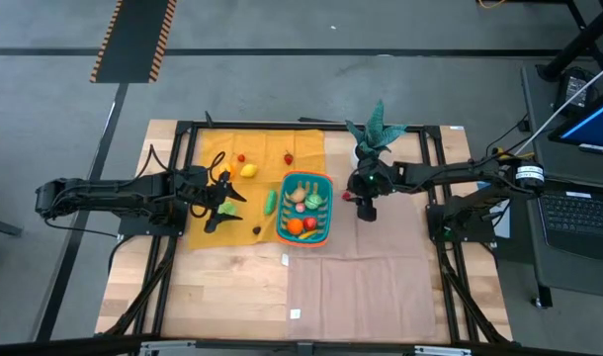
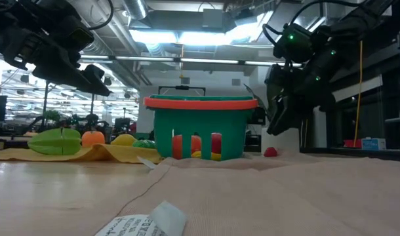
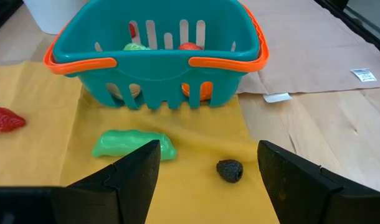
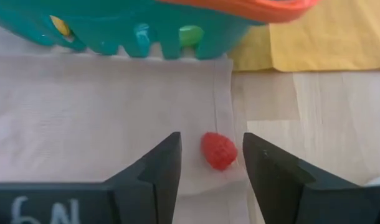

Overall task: Pick and placing Produce into tupperware
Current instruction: Put the bottom raspberry into the basket

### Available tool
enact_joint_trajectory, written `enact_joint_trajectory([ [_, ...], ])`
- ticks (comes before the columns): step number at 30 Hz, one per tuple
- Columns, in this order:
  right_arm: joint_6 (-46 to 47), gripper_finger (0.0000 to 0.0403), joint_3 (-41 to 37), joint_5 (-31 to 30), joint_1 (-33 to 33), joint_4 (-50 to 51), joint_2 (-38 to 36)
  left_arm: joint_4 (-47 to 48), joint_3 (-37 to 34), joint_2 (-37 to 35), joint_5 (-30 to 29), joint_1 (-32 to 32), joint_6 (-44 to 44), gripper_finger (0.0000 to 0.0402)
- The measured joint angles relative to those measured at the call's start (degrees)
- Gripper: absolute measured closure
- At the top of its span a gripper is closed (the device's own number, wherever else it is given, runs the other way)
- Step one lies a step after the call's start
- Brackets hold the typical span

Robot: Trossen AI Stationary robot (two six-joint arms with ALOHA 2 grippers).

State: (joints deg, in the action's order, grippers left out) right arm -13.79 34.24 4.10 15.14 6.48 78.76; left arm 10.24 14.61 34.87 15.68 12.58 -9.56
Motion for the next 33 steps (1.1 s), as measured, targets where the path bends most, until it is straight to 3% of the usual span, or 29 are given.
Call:
enact_joint_trajectory([
  [17, -4.93, 0.0230, 0.02, -2.31, 1.11, -3.18, 5.66, -0.02, 0.00, -0.02, -0.13, -0.02, 0.02, 0.0140],
  [33, -4.88, 0.0230, 0.00, -2.52, 1.94, -1.36, 6.03, -0.02, 0.00, -0.01, -0.22, 0.00, 1.89, 0.0140],
])
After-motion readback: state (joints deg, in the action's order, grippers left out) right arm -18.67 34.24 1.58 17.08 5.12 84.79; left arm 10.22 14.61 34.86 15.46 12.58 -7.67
